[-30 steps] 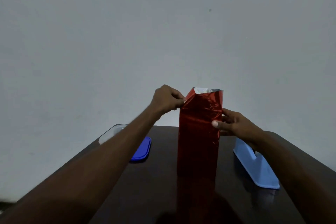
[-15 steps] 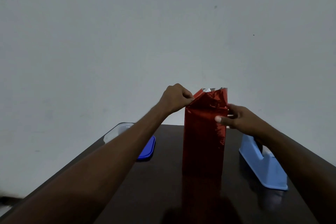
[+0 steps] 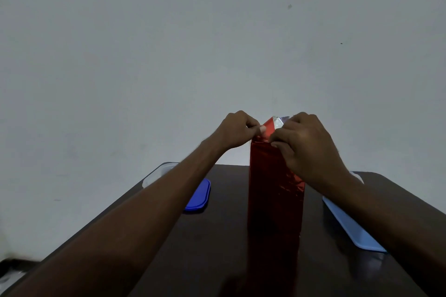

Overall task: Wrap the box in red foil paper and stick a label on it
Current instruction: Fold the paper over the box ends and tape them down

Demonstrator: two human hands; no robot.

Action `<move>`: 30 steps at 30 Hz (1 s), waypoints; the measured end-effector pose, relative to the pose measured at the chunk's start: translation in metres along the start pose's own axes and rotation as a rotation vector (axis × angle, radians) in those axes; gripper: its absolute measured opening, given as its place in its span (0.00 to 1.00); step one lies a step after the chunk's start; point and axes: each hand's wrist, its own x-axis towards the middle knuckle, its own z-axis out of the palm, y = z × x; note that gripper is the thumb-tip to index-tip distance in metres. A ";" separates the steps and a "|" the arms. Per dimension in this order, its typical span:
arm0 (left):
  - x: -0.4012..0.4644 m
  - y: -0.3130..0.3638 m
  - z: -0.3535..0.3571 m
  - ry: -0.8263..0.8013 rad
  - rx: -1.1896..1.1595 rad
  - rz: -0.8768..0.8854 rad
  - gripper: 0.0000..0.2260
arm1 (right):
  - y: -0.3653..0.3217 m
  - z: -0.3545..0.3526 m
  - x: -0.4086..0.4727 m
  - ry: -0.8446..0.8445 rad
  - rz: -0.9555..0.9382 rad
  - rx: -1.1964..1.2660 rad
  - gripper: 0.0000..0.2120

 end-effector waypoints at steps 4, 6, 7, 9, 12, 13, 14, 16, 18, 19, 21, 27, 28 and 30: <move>0.005 0.000 -0.006 -0.074 0.015 -0.007 0.16 | -0.008 0.006 -0.013 0.108 -0.047 -0.077 0.03; 0.008 0.001 -0.010 -0.109 0.059 0.009 0.16 | -0.012 0.007 -0.018 0.116 -0.034 -0.099 0.04; 0.009 0.001 -0.011 -0.124 0.076 0.022 0.15 | -0.014 0.008 -0.021 0.112 -0.026 -0.110 0.04; 0.009 0.004 -0.013 -0.139 0.102 0.051 0.13 | -0.016 0.010 -0.026 0.107 -0.010 -0.124 0.04; 0.010 0.006 -0.013 -0.159 0.120 0.082 0.13 | -0.018 0.014 -0.031 0.101 0.017 -0.137 0.08; 0.010 0.007 -0.014 -0.169 0.123 0.088 0.13 | -0.018 0.015 -0.032 0.098 0.025 -0.142 0.09; 0.010 0.007 -0.015 -0.178 0.129 0.094 0.13 | -0.018 0.015 -0.032 0.097 0.031 -0.144 0.10; 0.011 0.007 -0.016 -0.187 0.137 0.104 0.13 | -0.018 0.015 -0.032 0.100 0.036 -0.142 0.10; 0.011 0.009 -0.018 -0.190 0.153 0.112 0.13 | -0.018 0.015 -0.033 0.105 0.036 -0.137 0.10; 0.011 0.009 -0.018 -0.192 0.160 0.110 0.14 | -0.018 0.015 -0.034 0.105 0.039 -0.136 0.11; 0.012 0.008 -0.018 -0.199 0.165 0.097 0.14 | -0.019 0.016 -0.036 0.100 0.054 -0.133 0.14; 0.010 0.010 -0.016 -0.292 0.159 0.087 0.17 | -0.022 0.018 -0.037 0.109 0.063 -0.127 0.15; 0.010 0.012 -0.016 -0.319 0.145 0.065 0.18 | -0.022 0.018 -0.038 0.110 0.064 -0.131 0.15; 0.012 0.014 -0.016 -0.375 0.130 0.056 0.22 | -0.022 0.019 -0.039 0.112 0.071 -0.135 0.15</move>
